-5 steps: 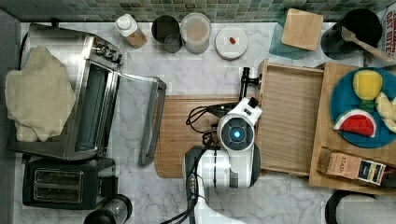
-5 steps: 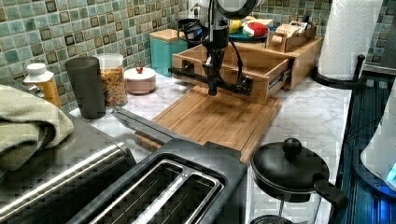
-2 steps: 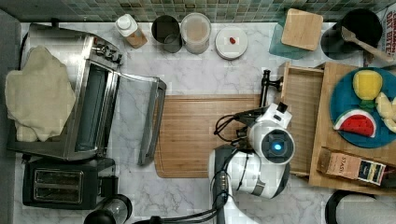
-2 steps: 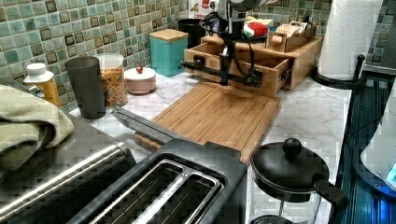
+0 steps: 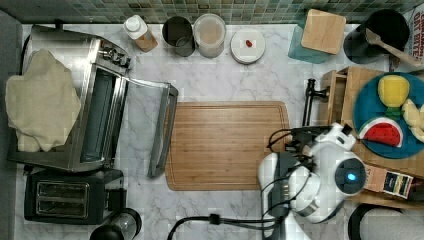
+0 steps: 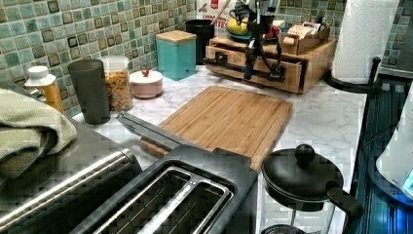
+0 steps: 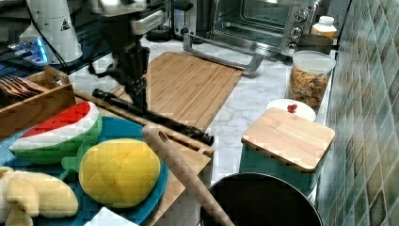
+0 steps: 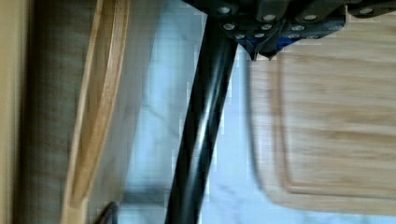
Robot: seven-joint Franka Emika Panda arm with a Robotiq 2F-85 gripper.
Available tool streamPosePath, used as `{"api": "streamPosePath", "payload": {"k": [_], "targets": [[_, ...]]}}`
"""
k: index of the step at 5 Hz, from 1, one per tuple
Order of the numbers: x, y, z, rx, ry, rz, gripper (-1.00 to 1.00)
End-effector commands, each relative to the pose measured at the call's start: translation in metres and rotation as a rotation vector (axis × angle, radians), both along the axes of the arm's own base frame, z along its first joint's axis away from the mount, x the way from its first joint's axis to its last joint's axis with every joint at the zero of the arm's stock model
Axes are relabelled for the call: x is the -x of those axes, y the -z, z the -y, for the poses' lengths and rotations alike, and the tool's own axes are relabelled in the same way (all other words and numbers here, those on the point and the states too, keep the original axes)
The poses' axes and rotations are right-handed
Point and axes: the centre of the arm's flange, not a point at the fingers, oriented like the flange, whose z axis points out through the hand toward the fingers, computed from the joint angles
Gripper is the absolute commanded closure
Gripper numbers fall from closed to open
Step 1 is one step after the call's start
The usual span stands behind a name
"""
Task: Close the drawer.
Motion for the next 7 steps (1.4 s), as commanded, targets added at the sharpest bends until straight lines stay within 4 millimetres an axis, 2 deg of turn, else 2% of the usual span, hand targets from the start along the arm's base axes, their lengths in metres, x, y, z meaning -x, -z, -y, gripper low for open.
{"api": "streamPosePath", "payload": {"k": [1,2,7], "targets": [[0.083,-0.043,0.19,0.144,0.32,0.169,1.0],[0.082,-0.059,0.164,0.147,0.334,0.103,1.0],[0.082,-0.06,0.165,0.148,0.334,0.104,1.0]]}}
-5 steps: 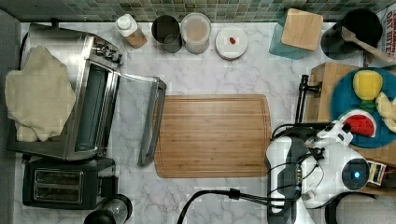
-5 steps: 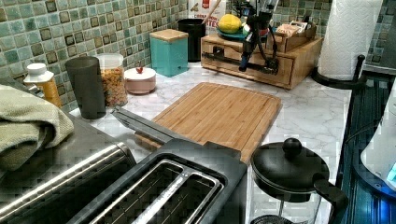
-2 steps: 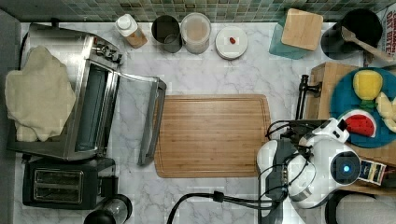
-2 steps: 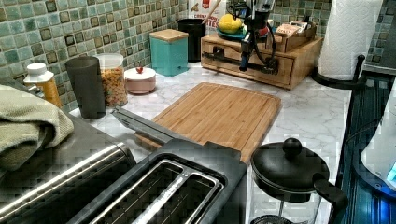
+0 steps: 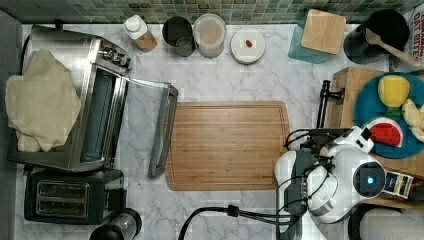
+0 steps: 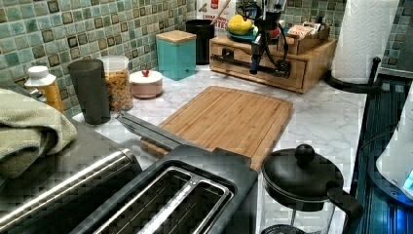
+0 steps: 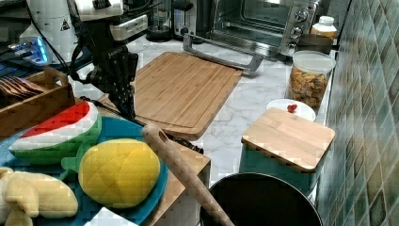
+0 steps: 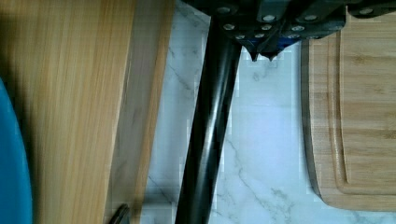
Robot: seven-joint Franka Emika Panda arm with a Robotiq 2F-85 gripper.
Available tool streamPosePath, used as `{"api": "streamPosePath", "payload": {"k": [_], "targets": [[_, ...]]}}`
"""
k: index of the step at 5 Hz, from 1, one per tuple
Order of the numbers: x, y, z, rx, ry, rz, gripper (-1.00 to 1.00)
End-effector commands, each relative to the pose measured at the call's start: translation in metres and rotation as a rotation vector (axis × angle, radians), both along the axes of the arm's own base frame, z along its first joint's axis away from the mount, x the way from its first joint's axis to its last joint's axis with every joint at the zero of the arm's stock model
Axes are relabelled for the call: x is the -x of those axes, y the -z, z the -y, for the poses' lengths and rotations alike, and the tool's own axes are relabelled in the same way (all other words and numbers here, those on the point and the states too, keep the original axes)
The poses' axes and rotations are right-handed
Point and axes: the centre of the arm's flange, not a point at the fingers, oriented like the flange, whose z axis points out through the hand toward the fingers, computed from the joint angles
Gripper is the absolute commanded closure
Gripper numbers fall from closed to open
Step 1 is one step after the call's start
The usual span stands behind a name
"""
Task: Close the drawer.
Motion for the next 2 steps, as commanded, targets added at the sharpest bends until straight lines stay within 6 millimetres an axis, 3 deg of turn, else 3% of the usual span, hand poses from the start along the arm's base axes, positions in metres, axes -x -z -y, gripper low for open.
{"api": "streamPosePath", "payload": {"k": [1,2], "targets": [[0.0803,-0.0571,0.1361,0.126,0.297,0.107,1.0],[0.0804,-0.0569,0.1359,0.125,0.297,0.106,1.0]]}}
